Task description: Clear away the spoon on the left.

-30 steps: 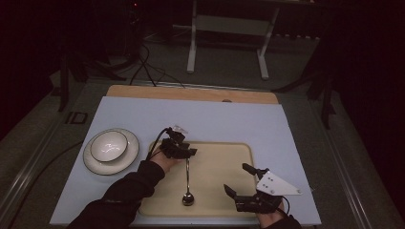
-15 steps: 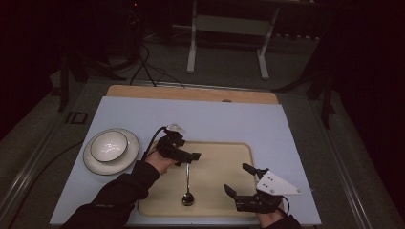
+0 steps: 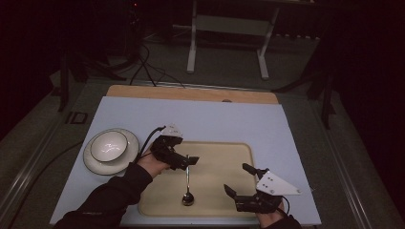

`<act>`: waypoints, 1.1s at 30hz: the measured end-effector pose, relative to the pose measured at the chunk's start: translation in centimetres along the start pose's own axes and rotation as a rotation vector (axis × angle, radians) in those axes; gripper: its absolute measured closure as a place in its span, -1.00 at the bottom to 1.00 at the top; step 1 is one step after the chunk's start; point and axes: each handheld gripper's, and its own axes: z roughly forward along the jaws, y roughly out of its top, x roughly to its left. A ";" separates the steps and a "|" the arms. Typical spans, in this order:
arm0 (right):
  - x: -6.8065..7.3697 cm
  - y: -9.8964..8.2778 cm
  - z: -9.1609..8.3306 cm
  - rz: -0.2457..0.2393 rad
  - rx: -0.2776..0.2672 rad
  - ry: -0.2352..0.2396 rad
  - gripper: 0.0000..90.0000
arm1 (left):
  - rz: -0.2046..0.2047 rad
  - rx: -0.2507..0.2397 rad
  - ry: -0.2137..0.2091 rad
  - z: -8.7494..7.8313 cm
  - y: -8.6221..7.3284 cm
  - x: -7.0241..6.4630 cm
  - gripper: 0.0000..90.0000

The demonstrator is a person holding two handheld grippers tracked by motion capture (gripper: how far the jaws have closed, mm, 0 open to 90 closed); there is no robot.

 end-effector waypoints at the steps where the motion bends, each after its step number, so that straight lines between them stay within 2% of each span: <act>1: 0.0 0.0 0.0 -0.001 0.000 -0.001 -0.70 | 0.005 -0.002 0.003 -0.3 -0.1 -0.1 -0.95; 5: 0.0 0.0 0.0 -0.001 0.000 0.000 -0.70 | 0.025 -0.004 0.008 -1.7 -0.3 -0.5 -0.95; 12: 0.0 0.0 0.0 -0.001 0.000 -0.003 -0.70 | 0.058 0.025 0.013 -3.5 -0.5 -1.2 -0.95; 17: 0.0 0.0 0.1 -0.001 0.001 -0.001 -0.70 | 0.077 0.009 0.019 -5.2 -0.7 -1.9 -0.95; 27: 0.1 0.0 0.1 -0.004 0.001 -0.003 -0.70 | 0.092 -0.016 0.023 -7.7 -2.0 -2.8 -0.95; 33: 0.1 0.0 0.1 -0.006 0.003 -0.006 -0.70 | 0.099 -0.002 0.036 -8.5 -3.1 -3.2 -0.95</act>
